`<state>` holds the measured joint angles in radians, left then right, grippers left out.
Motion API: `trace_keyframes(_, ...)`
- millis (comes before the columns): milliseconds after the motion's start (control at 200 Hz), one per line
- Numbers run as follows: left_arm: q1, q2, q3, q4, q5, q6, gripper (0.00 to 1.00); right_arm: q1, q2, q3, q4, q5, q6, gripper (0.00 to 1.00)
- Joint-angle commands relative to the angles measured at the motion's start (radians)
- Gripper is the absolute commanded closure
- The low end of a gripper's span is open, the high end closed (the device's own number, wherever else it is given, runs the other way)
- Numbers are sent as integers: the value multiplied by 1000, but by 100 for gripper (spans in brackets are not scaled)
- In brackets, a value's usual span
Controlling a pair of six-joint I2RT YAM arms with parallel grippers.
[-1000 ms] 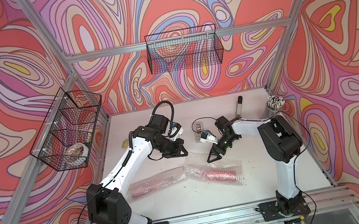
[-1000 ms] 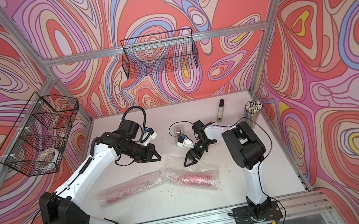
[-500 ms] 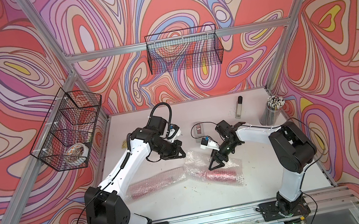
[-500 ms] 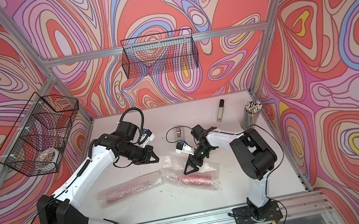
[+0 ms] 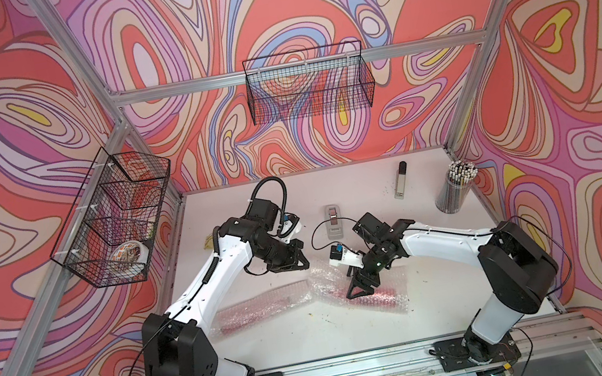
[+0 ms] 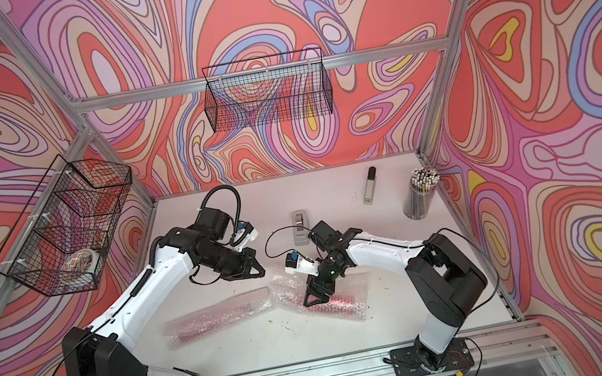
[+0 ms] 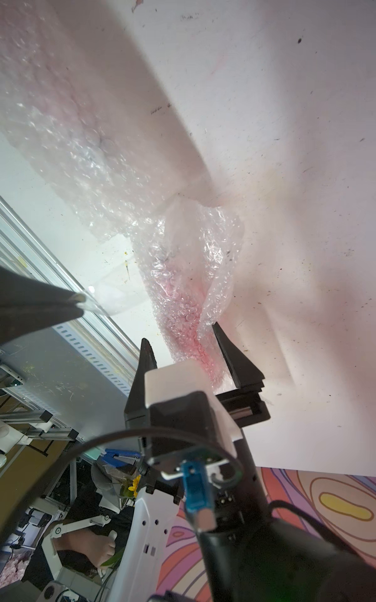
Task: Wrap wine bottles in bubble wrap
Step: Adjust the bubble wrap at the center of the board.
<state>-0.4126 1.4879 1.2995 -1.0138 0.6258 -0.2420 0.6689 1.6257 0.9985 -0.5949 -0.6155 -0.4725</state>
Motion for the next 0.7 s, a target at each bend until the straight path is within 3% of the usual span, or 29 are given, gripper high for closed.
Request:
trace_keyframes(0, 11, -16, -5, -30, -15, 17, 100, 62, -39, -39, 75, 152, 67, 25)
trace_keyframes(160, 18, -8, 3, -28, -11, 18, 100, 166, -76, -77, 135, 376, 135, 26)
trace_keyframes(370, 28, 7, 15, -35, -10, 29, 100, 295, -78, -90, 179, 666, 166, 41)
trace_keyframes(696, 46, 21, 53, -45, -7, 41, 100, 419, -118, -175, 242, 938, 176, 61)
